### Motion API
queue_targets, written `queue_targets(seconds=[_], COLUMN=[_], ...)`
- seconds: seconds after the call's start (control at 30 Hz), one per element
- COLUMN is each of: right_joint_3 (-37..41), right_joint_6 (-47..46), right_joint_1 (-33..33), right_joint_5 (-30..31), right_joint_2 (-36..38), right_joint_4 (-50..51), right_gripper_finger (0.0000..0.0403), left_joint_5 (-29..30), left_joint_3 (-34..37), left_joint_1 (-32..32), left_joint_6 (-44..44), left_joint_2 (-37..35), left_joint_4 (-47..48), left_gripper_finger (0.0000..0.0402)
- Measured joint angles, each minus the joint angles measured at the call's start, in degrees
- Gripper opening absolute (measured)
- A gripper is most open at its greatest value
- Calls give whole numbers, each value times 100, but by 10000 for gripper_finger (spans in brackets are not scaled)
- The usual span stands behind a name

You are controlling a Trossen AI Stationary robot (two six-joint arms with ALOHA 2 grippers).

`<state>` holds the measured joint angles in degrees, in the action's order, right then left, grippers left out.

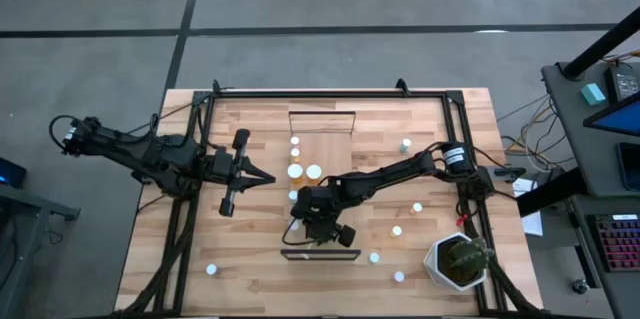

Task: Pick and place medicine bottles onto shelf by color
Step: Adjust the yellow pill bottle on the shelf

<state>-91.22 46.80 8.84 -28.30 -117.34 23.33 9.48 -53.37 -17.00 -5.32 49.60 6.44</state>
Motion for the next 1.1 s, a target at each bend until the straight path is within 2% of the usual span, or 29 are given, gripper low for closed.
queue_targets(seconds=[0.57,0.63,0.8,0.87,1.0,1.1], right_joint_3=[-2,-2,-4,-10,-11,-11], right_joint_6=[-187,-182,-151,-183,-189,-254], right_joint_1=[0,0,0,0,-11,-25], right_joint_5=[-33,-49,-129,-131,-131,-82], right_joint_2=[11,11,12,19,22,54], right_joint_4=[-9,-9,-11,-9,2,25], right_gripper_finger=[162,150,83,69,70,89], left_joint_5=[0,1,0,2,1,1], left_joint_3=[1,1,1,1,1,1], left_joint_1=[-1,1,-1,1,0,1], left_joint_6=[4,4,4,4,4,4], left_joint_2=[0,0,0,0,-1,0], left_joint_4=[-2,-2,-2,-2,-2,-3], left_gripper_finger=[0,0,0,0,0,0])
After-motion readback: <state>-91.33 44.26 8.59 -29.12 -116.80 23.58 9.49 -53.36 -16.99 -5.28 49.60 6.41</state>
